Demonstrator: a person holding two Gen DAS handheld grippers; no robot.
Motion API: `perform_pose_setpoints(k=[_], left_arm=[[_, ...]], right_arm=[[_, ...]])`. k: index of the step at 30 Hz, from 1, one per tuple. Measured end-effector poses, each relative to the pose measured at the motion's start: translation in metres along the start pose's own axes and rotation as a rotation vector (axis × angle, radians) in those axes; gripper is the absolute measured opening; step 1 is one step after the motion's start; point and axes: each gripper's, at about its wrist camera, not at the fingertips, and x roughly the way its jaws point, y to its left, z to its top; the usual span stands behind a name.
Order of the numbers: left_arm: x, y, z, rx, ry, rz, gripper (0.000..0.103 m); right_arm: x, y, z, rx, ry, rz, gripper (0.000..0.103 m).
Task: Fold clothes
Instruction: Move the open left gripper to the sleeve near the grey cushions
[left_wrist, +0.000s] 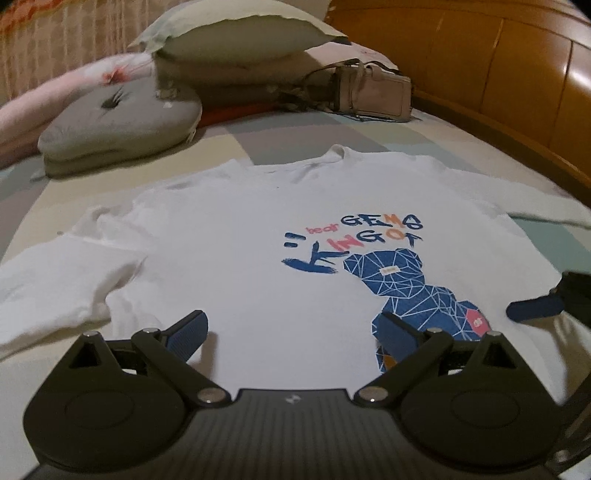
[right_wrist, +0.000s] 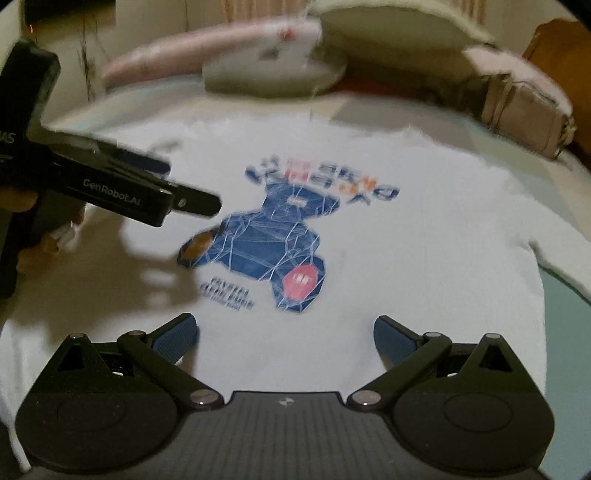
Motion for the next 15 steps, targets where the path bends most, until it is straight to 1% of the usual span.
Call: perform_pose_setpoints(k=[2,3,5,8,10,12,15], left_arm=[[-0.003,0.004,0.001,-0.02,-0.002,-0.017,0.098],[-0.006,0.007,0.003,-0.025,-0.008,-0.01,0.098],[-0.014,0.017,0.007,-0.048,-0.03,0.018,0.098],[-0.026,0.04,0.015,-0.093,-0.059,0.07,0.098],[-0.028,0.062,0.023,-0.108,-0.061,0.144,0.098],[-0.023,0.088,0.031,-0.13,-0.045,0.234,0.098],[-0.011,0.13,0.036,-0.173,0.004,0.361,0.098]], right_arm=[[0.002,0.006,0.007,-0.02,0.029,-0.016,0.103],[0.002,0.004,0.007,-0.013,0.03,-0.011,0.103],[0.0,-0.003,0.006,0.021,0.033,-0.008,0.103],[-0.003,-0.009,0.008,0.037,0.067,-0.017,0.103],[-0.003,-0.013,0.009,0.056,0.081,-0.023,0.103],[-0.005,-0.016,0.008,0.071,0.09,-0.031,0.103],[-0.009,-0.017,0.008,0.072,0.101,-0.052,0.103]])
